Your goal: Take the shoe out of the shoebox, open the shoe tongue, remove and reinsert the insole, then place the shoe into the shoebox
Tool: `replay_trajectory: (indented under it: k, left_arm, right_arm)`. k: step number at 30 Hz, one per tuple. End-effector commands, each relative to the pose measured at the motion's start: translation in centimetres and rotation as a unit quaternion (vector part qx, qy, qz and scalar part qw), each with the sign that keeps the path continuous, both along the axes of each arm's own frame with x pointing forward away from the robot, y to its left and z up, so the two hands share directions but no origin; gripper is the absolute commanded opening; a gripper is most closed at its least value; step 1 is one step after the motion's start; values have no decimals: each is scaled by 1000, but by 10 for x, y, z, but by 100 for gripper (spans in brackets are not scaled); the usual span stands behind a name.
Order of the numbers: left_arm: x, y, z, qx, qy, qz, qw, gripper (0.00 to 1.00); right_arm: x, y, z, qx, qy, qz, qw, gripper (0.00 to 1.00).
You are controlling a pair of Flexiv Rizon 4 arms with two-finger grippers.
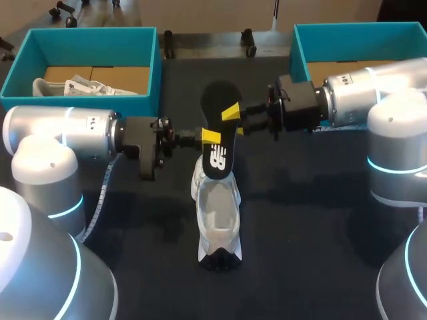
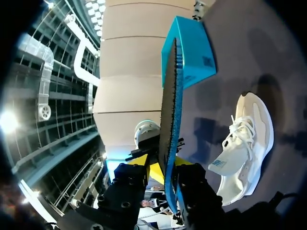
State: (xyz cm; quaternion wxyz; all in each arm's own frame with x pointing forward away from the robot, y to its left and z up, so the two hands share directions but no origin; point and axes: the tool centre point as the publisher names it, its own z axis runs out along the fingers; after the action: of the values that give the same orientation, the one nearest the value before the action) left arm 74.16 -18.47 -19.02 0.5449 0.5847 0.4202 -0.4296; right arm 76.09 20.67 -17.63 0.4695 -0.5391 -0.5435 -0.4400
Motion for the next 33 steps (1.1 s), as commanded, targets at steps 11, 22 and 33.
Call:
replay_trajectory:
  k: [11, 22, 33]
  left_arm:
    - [-2, 0, -3, -4, 1, -3, 1000, 0]
    - [-1, -1, -3, -3, 1, -3, 1000, 0]
    - [-2, 6, 0, 1, 7, -11, 1000, 100]
  right_arm:
    - [6, 4, -3, 0, -1, -27, 1000, 21]
    - [8, 3, -5, 6, -3, -38, 999, 6]
    - [9, 2, -9, 8, -7, -36, 999, 0]
